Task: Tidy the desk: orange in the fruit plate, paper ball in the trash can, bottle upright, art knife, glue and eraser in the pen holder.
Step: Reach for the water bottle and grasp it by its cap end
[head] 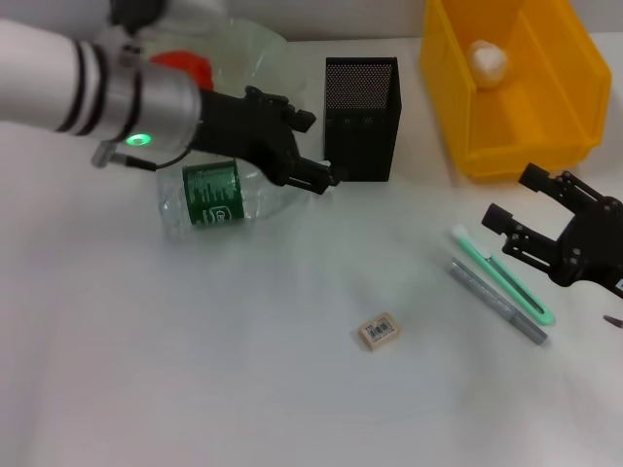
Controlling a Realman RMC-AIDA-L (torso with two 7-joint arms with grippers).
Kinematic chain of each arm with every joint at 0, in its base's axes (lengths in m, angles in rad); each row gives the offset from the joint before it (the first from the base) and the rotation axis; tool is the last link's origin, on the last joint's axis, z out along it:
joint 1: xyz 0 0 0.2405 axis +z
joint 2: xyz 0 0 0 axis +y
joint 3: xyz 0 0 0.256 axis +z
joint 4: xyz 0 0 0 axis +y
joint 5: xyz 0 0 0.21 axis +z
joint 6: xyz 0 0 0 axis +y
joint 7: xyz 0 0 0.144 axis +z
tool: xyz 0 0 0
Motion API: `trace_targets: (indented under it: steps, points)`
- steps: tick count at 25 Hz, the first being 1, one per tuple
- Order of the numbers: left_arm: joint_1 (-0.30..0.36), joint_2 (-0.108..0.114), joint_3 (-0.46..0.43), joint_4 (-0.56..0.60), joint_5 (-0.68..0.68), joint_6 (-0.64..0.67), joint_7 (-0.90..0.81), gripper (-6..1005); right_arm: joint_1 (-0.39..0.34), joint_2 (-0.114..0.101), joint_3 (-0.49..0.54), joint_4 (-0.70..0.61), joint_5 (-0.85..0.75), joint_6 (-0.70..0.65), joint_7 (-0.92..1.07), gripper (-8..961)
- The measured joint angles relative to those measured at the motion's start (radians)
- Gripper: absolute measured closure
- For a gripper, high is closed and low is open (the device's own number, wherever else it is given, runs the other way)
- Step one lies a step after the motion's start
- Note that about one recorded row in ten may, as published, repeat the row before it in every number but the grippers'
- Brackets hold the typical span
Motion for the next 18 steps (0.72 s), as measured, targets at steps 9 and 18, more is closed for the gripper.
trace_targets:
  steps: [9,18]
  points:
    - [-0.064,-0.002,0.21,0.03,0.185,-0.121,-0.187,170,-0.02,0.002,0.0,0.004,-0.001,0.03,-0.003,163]
    - [-0.106,-0.003,0.35,0.033,0.353,-0.187,-0.345,169,-0.023,0.002,0.0,0.021,-0.003,0.037,-0.016,162]
